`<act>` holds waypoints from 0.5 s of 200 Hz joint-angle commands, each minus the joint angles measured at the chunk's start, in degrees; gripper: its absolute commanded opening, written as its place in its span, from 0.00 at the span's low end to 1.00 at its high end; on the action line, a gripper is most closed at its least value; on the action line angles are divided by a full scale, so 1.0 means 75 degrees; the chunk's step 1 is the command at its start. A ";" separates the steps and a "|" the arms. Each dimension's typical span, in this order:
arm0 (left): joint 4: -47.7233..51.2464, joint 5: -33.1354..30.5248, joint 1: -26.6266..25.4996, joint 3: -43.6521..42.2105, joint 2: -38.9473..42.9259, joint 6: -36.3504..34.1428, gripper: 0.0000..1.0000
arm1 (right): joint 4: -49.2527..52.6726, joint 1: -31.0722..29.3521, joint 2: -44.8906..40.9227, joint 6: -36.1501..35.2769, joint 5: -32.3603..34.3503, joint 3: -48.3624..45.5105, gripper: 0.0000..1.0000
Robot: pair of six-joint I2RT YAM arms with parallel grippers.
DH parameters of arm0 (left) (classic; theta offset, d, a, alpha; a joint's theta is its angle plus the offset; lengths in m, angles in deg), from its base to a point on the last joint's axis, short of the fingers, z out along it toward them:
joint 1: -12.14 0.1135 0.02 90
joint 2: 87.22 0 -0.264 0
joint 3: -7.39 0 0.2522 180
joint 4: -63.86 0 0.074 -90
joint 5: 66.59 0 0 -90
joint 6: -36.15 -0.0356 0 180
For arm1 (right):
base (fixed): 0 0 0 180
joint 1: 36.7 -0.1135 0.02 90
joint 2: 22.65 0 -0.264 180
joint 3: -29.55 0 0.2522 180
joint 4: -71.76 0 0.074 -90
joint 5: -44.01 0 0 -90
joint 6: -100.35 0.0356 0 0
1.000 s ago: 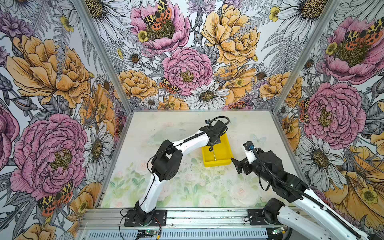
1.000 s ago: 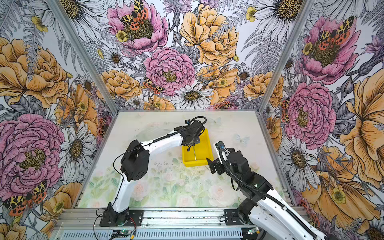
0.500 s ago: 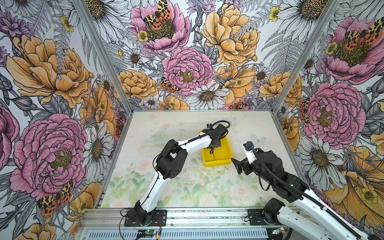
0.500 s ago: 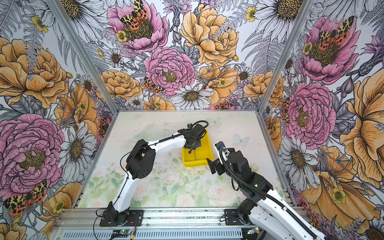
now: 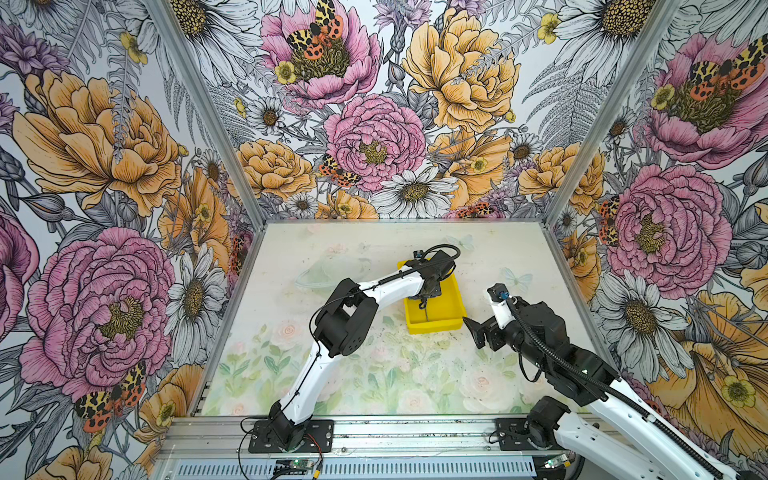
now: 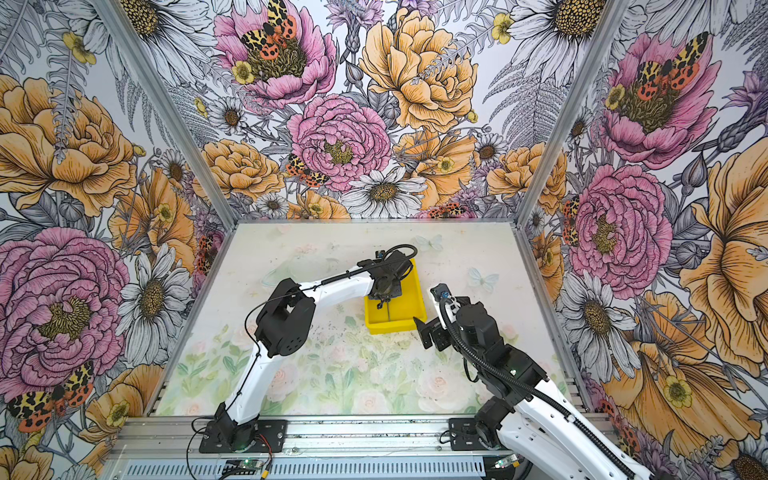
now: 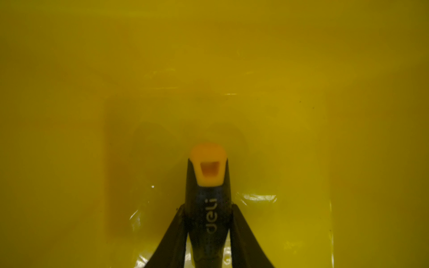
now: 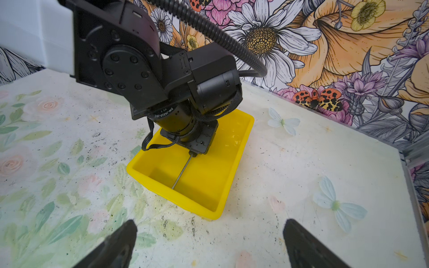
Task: Put the screwdriver in the bin
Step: 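Lower the screwdriver into the yellow bin and open the left gripper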
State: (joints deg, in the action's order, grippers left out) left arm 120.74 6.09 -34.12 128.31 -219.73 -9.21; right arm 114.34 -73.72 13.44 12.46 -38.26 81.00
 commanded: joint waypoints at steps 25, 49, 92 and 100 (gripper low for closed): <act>-0.0059 -0.0237 -0.0064 0.0212 0.0424 -0.0257 0.46 | 0.0072 0.0072 -0.0170 0.0017 0.0016 0.0050 1.00; -0.0068 -0.0412 -0.0161 0.0170 0.0729 -0.0382 0.50 | 0.0098 0.0072 -0.0269 0.0044 0.0035 0.0059 0.99; -0.0076 -0.0806 -0.0339 -0.0402 0.1683 -0.0481 0.54 | 0.0126 0.0073 -0.0534 0.0137 0.0173 0.0052 0.99; -0.0077 -0.0899 -0.0384 -0.0585 0.1916 -0.0480 0.55 | 0.0136 0.0072 -0.0610 0.0151 0.0237 0.0043 0.99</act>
State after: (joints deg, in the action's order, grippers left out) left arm 120.69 3.20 -35.89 126.98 -212.06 -11.86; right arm 115.06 -73.72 10.69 12.51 -38.11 81.00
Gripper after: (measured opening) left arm 0.541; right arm 0.995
